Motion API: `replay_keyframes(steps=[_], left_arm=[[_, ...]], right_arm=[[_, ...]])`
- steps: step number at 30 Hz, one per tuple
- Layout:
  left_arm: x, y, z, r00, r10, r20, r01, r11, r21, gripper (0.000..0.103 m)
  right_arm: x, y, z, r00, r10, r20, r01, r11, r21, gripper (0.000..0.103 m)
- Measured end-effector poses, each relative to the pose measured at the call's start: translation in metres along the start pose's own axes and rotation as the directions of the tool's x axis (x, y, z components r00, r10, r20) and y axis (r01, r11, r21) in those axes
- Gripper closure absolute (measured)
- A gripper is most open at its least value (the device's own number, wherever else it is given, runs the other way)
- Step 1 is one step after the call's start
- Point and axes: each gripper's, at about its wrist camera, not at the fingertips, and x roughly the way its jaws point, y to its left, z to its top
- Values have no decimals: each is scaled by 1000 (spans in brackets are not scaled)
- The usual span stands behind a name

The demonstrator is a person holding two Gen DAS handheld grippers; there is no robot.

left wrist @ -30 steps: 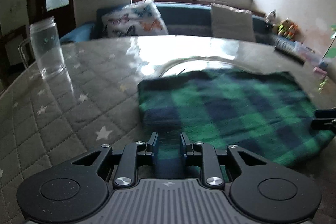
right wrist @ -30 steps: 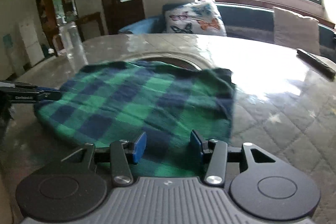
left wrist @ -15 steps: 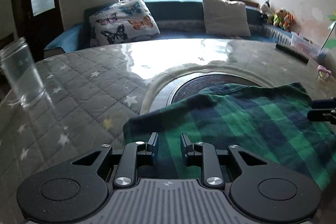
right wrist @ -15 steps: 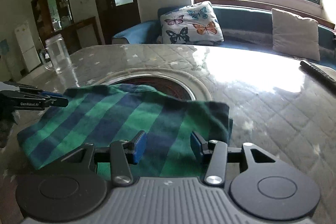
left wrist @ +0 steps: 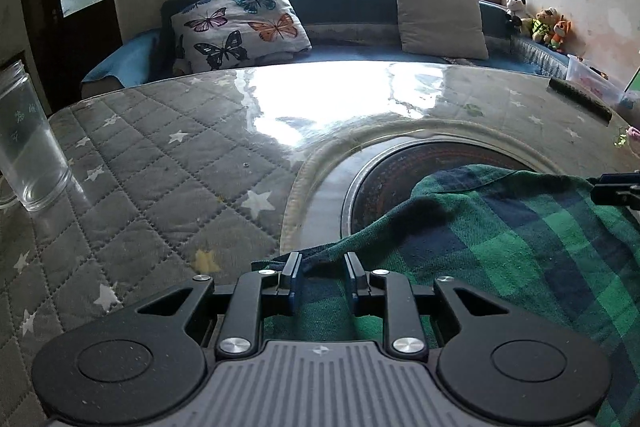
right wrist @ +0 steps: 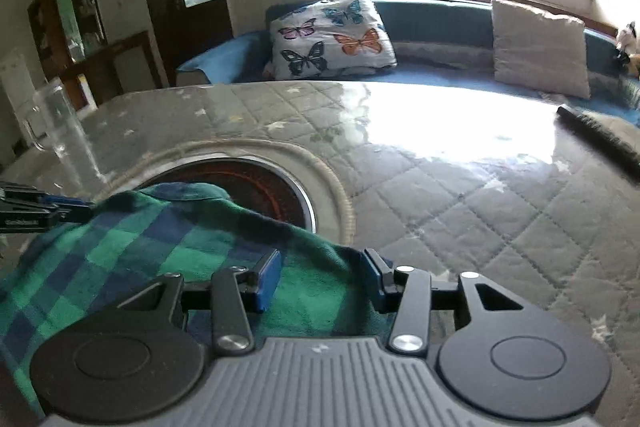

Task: Fold clothes

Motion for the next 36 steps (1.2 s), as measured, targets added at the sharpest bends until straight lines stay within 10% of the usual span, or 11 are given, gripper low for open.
replay_keyframes(steps=[8, 18, 27, 36], left_arm=[[-35, 17, -7, 998, 38, 44, -36, 998, -51, 57], [-90, 53, -49, 994, 99, 49, -88, 978, -190, 18], [-113, 66, -73, 994, 93, 49, -76, 958, -277, 5], [-111, 70, -78, 999, 4, 39, 10, 932, -363, 5]], right_arm=[[-15, 10, 1, 1000, -19, 13, 19, 998, -53, 56], [-52, 101, -14, 983, 182, -3, -175, 944, -281, 47], [-54, 220, -45, 936, 334, -110, -336, 761, -554, 46], [-39, 294, -76, 943, 312, -114, -286, 590, -755, 54]])
